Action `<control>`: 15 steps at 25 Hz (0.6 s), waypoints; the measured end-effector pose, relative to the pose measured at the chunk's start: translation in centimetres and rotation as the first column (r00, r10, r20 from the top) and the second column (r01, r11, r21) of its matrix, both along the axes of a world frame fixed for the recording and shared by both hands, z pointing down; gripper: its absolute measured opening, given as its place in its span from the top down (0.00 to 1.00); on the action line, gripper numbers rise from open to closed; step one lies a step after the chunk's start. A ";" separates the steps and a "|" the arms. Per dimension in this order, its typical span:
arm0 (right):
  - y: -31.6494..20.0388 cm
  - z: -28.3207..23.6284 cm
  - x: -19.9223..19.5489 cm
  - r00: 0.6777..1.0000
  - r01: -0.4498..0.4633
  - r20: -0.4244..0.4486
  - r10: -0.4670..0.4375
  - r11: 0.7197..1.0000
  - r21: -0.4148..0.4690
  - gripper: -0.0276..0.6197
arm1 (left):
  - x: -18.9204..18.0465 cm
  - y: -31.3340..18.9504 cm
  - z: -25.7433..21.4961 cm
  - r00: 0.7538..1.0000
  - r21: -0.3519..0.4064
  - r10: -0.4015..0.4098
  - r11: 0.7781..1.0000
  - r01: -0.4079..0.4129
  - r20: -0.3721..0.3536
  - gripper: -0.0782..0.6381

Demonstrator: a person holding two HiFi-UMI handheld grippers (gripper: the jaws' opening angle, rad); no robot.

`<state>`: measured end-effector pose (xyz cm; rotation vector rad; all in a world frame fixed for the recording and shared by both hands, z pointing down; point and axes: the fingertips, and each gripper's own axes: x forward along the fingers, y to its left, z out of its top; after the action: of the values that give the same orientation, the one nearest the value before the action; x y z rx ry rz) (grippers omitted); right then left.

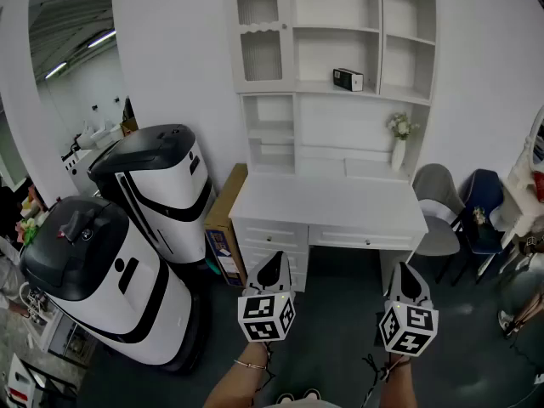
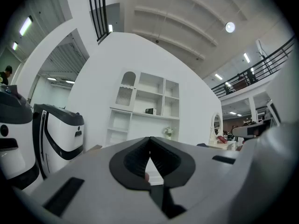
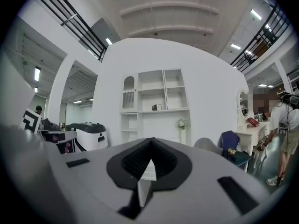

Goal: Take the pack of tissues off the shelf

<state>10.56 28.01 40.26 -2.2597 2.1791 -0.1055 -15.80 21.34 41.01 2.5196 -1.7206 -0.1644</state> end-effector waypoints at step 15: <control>-1.5 0.6 -0.8 1.000 0.021 0.007 -0.021 1.000 0.008 0.95 | -0.3 -1.2 0.6 1.000 -0.003 -0.002 1.000 0.002 -0.013 0.87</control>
<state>9.76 26.49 40.86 -2.2294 2.1957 -0.1042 -16.10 20.15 41.57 2.5097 -1.7169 -0.1781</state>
